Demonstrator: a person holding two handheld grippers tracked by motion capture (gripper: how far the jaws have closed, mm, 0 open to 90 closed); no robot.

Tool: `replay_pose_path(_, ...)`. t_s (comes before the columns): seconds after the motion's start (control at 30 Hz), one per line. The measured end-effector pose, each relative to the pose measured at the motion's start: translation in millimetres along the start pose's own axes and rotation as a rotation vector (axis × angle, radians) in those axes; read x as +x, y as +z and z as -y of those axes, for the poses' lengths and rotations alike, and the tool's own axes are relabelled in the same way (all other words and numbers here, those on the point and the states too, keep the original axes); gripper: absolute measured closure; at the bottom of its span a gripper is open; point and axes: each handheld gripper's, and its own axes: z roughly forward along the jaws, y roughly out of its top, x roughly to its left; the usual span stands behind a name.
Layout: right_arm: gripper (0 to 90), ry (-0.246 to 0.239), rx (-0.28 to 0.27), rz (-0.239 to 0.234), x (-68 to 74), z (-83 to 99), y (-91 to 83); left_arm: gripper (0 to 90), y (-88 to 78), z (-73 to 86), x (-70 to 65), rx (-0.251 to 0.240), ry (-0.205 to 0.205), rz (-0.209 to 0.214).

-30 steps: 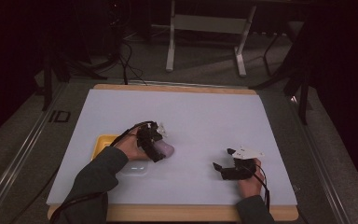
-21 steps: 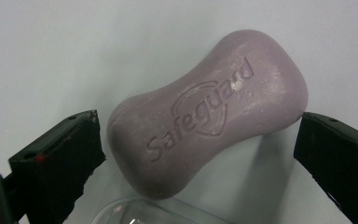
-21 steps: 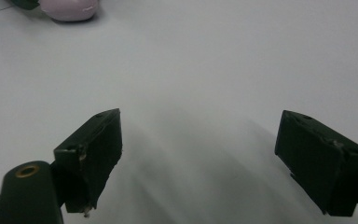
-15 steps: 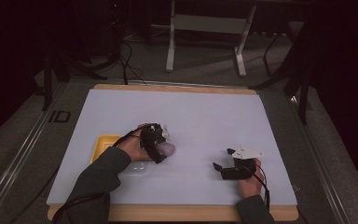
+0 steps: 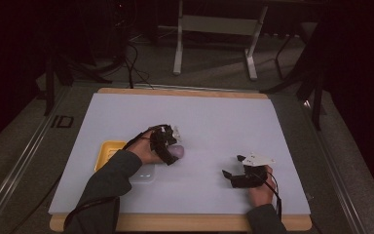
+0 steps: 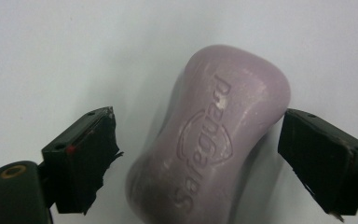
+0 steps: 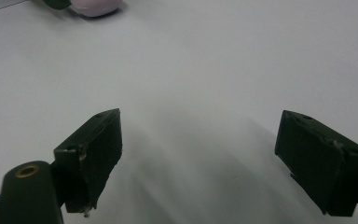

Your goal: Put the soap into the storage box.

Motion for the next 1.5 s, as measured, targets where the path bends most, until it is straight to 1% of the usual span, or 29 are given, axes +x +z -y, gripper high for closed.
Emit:
replay_pose_path(0.1, 14.4, 0.001, 0.000, -0.002, -0.1, 0.0, 0.0, 15.1, -0.1, -3.0, 2.2, -0.011, -0.012, 0.011)
replay_pose_path(0.17, 14.4, 0.002, 0.000, -0.002, -0.1, 0.0, 0.0, 15.6, -0.1, -4.0, 2.9, -0.012, -0.011, 0.015)
replay_pose_path(0.2, 14.4, 0.002, 0.000, -0.002, 0.0, 0.0, 0.0, 17.6, -0.1, -5.7, 4.2, -0.016, -0.013, 0.030)
replay_pose_path(0.23, 14.4, 0.000, -0.001, -0.001, 0.0, 0.0, 0.0, 18.4, -0.1, -5.7, 4.2, -0.016, -0.013, 0.030)
replay_pose_path(0.3, 14.4, 0.001, 0.000, -0.002, 0.0, 0.0, 0.1, 19.5, 0.1, -7.1, 7.0, -0.028, -0.029, 0.050)
replay_pose_path(0.37, 14.4, 0.001, 0.000, -0.002, 0.0, 0.0, 0.1, 20.5, 0.1, -7.1, 7.0, -0.028, -0.029, 0.050)
replay_pose_path(0.4, 14.4, 0.000, 0.001, -0.002, -0.1, 0.0, 0.1, 21.3, 1.1, -7.1, 10.4, -0.027, -0.043, 0.062)
replay_pose_path(0.43, 14.4, -0.001, 0.001, -0.002, -0.1, 0.0, 0.1, 22.3, 1.5, -7.0, 11.8, -0.027, -0.047, 0.068)
replay_pose_path(0.47, 14.4, -0.001, 0.002, -0.003, -0.1, -0.1, 0.1, 23.2, 1.5, -7.0, 11.8, -0.027, -0.047, 0.068)
replay_pose_path(0.57, 14.4, -0.002, 0.003, -0.002, -0.1, -0.1, 0.2, 24.4, 3.0, -6.5, 15.0, -0.025, -0.064, 0.073)
replay_pose_path(0.63, 14.4, -0.003, 0.004, -0.002, 0.0, -0.2, 0.3, 26.3, 4.0, -6.6, 18.0, -0.030, -0.084, 0.079)
replay_pose_path(0.77, 14.4, -0.003, 0.005, -0.002, 0.0, -0.2, 0.5, 31.7, 5.4, -7.2, 21.8, -0.036, -0.114, 0.082)
replay_pose_path(0.83, 14.4, -0.004, 0.006, -0.003, 0.0, -0.3, 0.6, 35.1, 6.5, -6.9, 24.1, -0.037, -0.132, 0.099)
replay_pose_path(0.87, 14.4, -0.006, 0.006, -0.003, 0.1, -0.2, 0.6, 35.9, 6.8, -6.6, 25.2, -0.034, -0.145, 0.108)
replay_pose_path(0.97, 14.4, -0.006, 0.006, -0.003, 0.0, -0.2, 0.6, 36.7, 7.4, -5.5, 27.3, -0.020, -0.185, 0.120)
replay_pose_path(1.03, 14.4, -0.005, 0.007, -0.004, 0.1, -0.2, 0.6, 36.6, 7.1, -5.0, 27.5, -0.009, -0.204, 0.117)
replay_pose_path(1.07, 14.4, -0.006, 0.006, -0.003, 0.0, -0.2, 0.7, 36.5, 7.1, -5.0, 27.5, -0.009, -0.204, 0.117)
replay_pose_path(1.13, 14.4, -0.006, 0.007, -0.003, 0.2, -0.3, 0.7, 36.2, 6.2, -3.8, 28.4, 0.015, -0.222, 0.108)
replay_pose_path(1.2, 14.4, -0.006, 0.008, -0.003, 0.2, -0.3, 0.8, 36.5, 5.6, -2.8, 28.6, 0.026, -0.234, 0.105)
replay_pose_path(1.23, 14.4, -0.006, 0.008, -0.003, 0.3, -0.3, 0.8, 36.9, 5.6, -2.8, 28.6, 0.026, -0.234, 0.105)
replay_pose_path(1.27, 14.4, -0.007, 0.008, -0.002, 0.2, -0.3, 0.8, 37.5, 4.8, -1.8, 28.5, 0.029, -0.248, 0.107)
replay_pose_path(1.37, 14.4, -0.006, 0.008, -0.002, 0.2, -0.3, 0.8, 38.1, 4.3, -1.6, 28.8, 0.033, -0.254, 0.108)
replay_pose_path(1.4, 14.4, -0.006, 0.008, -0.003, 0.1, -0.3, 0.8, 41.7, 3.4, -1.7, 27.6, 0.038, -0.266, 0.116)
replay_pose_path(1.47, 14.4, -0.007, 0.009, -0.003, 0.2, -0.3, 0.9, 42.4, 3.6, -2.1, 27.1, 0.043, -0.269, 0.114)
replay_pose_path(1.5, 14.4, -0.007, 0.008, -0.003, 0.2, -0.3, 0.9, 42.8, 4.4, -3.3, 25.6, 0.064, -0.277, 0.110)
